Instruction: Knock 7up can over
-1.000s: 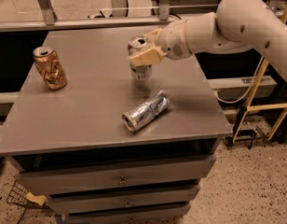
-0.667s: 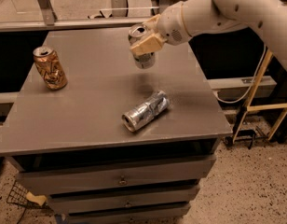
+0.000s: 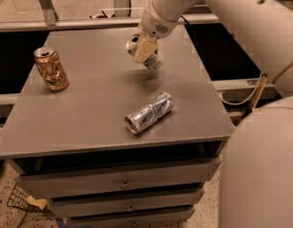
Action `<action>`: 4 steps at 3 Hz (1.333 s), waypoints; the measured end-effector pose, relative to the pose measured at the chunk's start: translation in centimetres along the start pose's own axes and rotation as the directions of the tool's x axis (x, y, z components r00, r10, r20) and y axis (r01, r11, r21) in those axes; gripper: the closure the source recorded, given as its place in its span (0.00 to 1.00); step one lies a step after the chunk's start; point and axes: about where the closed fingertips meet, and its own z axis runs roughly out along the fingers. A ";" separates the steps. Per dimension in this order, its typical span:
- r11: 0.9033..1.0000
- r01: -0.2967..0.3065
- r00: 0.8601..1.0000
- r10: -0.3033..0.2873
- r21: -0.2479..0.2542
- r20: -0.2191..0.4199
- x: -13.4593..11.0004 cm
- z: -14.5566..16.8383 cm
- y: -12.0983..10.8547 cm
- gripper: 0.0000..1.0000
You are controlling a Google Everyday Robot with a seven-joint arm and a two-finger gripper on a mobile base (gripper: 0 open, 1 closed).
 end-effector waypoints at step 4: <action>0.917 0.169 0.939 -0.261 -0.361 -0.222 1.4 7.2 3.9 0.77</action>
Offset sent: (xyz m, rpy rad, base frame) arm -0.0088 0.0140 -0.0724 -0.5227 0.1460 0.2640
